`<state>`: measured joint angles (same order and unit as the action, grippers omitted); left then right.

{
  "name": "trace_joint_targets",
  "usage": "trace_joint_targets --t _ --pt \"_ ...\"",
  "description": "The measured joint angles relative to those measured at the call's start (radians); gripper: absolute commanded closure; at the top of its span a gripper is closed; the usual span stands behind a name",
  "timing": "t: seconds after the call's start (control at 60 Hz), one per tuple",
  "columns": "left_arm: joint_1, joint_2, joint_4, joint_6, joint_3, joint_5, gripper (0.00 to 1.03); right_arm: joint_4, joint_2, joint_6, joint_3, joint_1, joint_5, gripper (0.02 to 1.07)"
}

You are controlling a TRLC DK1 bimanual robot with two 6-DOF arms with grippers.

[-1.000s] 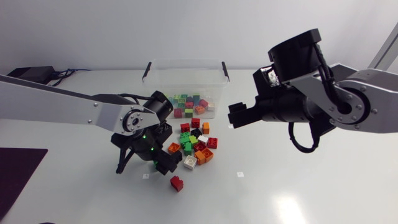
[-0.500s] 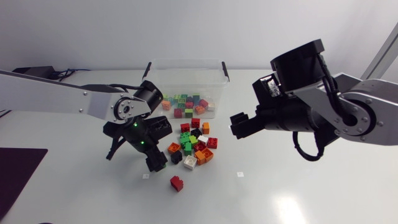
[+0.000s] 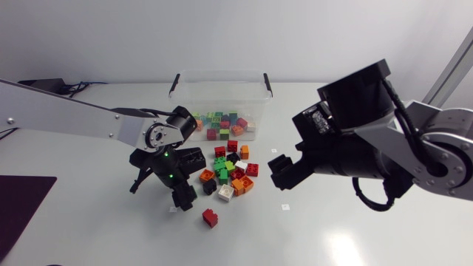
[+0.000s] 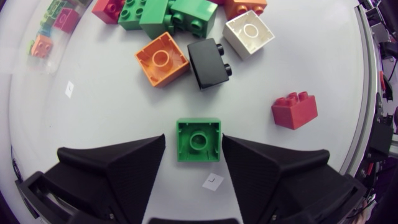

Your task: Place the duplo bricks in the container

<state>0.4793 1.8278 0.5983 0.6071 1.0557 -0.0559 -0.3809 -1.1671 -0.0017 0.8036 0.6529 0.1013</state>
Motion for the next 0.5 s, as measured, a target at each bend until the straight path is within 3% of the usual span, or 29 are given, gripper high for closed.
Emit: trace_joint_targets --t 0.117,0.5 --pt "-0.003 0.006 0.000 0.000 0.000 -0.008 0.86 -0.020 0.008 0.000 -0.014 0.049 -0.009 0.10" --pt "-0.083 -0.085 0.041 -0.010 0.000 -0.049 0.86 -0.074 -0.123 0.010 0.018 0.175 -0.087 0.10"
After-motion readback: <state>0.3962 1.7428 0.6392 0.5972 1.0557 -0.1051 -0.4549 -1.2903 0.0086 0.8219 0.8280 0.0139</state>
